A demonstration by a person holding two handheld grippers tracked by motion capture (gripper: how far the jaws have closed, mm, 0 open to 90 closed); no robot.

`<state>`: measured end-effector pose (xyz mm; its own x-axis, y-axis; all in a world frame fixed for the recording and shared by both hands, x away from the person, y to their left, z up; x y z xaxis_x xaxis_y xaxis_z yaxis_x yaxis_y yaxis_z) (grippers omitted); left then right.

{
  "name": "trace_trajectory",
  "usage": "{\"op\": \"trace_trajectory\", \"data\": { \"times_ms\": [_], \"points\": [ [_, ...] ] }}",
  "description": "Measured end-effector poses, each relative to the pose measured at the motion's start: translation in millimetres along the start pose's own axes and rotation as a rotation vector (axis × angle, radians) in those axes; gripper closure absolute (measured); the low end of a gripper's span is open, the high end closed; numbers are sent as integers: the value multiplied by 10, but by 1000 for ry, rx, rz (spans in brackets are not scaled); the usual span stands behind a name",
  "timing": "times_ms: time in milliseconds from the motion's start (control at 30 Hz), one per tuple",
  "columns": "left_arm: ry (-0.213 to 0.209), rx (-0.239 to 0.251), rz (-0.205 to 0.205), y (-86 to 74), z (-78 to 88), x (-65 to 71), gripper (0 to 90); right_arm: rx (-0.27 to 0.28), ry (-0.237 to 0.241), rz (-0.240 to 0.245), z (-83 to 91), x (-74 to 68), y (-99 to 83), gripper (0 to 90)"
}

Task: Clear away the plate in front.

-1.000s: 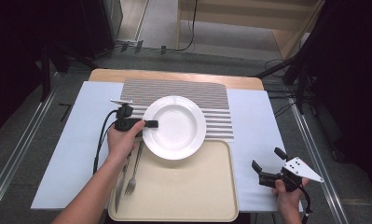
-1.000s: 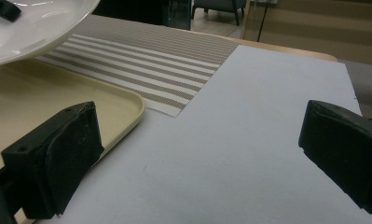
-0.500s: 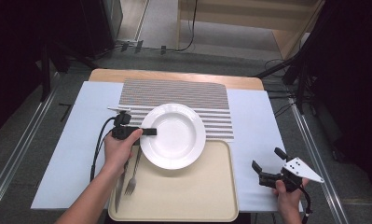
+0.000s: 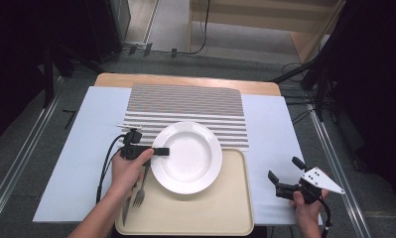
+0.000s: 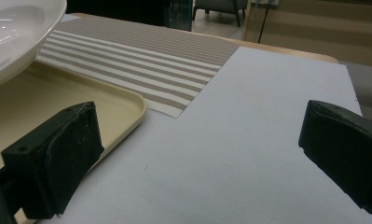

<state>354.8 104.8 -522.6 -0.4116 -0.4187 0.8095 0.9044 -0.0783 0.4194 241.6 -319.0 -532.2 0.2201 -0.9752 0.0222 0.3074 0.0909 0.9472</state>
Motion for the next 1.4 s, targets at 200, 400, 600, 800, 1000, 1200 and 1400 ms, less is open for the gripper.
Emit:
{"op": "trace_trajectory", "data": {
  "times_ms": [200, 400, 600, 800, 1000, 1200, 1400],
  "points": [
    [-3, -20, 4, -109, -13, 19, 819, -1, -2, 0, -1, 0, 0, 0],
    [-5, -44, 0, -213, -11, 21, 818, -2, -2, -1, -1, 1, -1, 0],
    [-3, -72, 5, -310, -6, 15, 817, 0, -2, 1, -2, 3, 0, 0],
    [-6, -94, 0, -378, -11, 45, 817, -4, -4, -1, -3, -1, -2, 0],
    [-17, -116, 0, -439, -5, 57, 816, -4, -5, -1, -3, -1, -2, 0],
    [-30, -160, -7, -493, -17, 87, 815, -3, -3, 2, -7, -2, -2, 0],
    [8, -161, -34, -485, -37, 87, 814, -6, -7, 0, -5, -4, -4, 0]
  ]
}}
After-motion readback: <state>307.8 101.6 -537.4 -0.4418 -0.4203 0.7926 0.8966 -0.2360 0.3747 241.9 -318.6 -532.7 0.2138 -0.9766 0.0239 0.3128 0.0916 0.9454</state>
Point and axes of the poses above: each handheld gripper's, and its own axes: z roughly backward along the jaws, y roughly out of its top, x roughly to its right, the point moved 6 cm from there along -z, roughly forward along the jaws, and after that the axes turned 9 degrees about -y, right-handed, at the moved point
